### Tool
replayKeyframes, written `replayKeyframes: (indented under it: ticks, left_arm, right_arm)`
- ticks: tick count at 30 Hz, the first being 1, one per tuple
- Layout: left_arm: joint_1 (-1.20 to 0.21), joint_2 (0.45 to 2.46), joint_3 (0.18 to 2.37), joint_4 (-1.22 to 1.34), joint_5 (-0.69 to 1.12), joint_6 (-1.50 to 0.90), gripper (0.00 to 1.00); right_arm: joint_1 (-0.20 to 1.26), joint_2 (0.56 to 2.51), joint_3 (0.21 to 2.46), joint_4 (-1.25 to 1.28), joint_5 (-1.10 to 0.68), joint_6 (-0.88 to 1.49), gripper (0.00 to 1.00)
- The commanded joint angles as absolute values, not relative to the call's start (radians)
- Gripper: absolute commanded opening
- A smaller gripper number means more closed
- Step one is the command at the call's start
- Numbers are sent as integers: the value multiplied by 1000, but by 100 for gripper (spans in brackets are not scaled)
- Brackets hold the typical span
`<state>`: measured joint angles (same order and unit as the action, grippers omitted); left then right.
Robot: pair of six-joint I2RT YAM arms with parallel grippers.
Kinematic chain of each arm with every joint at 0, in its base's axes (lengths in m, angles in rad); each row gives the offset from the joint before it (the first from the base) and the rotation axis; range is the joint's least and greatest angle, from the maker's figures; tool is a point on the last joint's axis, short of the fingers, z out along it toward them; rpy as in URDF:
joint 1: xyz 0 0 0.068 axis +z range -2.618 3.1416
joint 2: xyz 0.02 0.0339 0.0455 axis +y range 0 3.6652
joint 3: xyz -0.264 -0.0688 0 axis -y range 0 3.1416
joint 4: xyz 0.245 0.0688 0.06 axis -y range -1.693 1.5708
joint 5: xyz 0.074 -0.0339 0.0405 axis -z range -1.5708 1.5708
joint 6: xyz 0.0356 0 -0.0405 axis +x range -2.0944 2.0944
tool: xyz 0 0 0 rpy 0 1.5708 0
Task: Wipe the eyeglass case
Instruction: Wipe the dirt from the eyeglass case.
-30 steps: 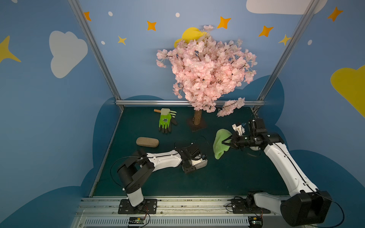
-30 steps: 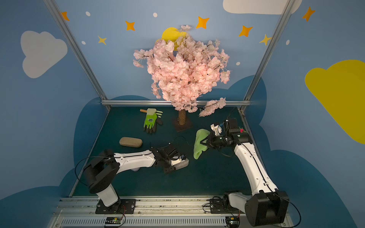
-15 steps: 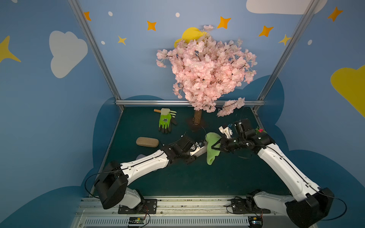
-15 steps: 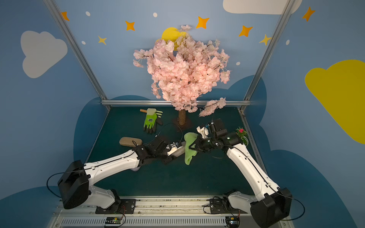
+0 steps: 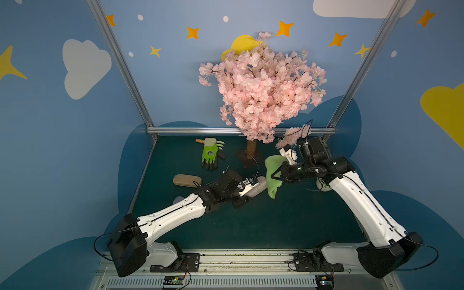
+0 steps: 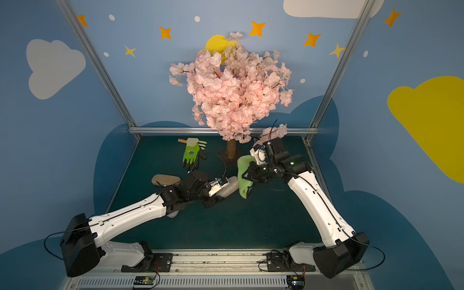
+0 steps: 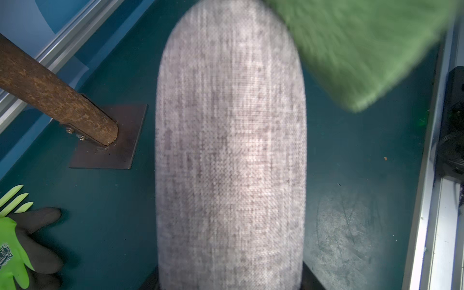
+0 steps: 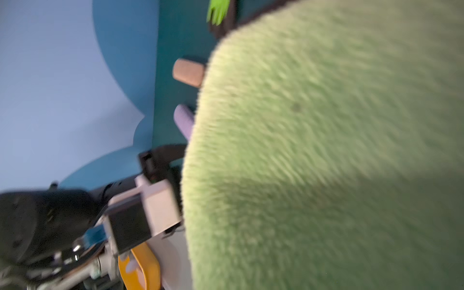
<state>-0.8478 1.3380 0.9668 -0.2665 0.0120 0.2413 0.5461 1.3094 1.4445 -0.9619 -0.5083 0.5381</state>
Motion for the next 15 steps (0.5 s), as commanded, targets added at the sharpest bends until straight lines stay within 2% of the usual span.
replayKeyframes:
  ticks: [1, 4, 7, 10, 12, 15]
  left_arm:
    - [-831, 1359, 1005, -245, 74, 188, 23]
    - [-817, 1341, 1014, -229, 120, 142, 22]
    - [-798, 1283, 992, -189, 169, 109, 22]
    - [-766, 1229, 965, -159, 193, 84, 22]
    - [-743, 1209, 955, -155, 216, 70, 22]
    - [-730, 1198, 940, -149, 222, 71, 22]
  right_arm:
    - [636, 1317, 1322, -769, -644, 734, 0]
    - [681, 1354, 1181, -507, -746, 895, 0]
    - [650, 1358, 1132, -501, -733, 879, 0]
    - [550, 1346, 1129, -647, -691, 769, 0]
    - [476, 1325, 1202, -850, -542, 640, 0]
    - [460, 1301, 1326, -1001, -396, 539, 0]
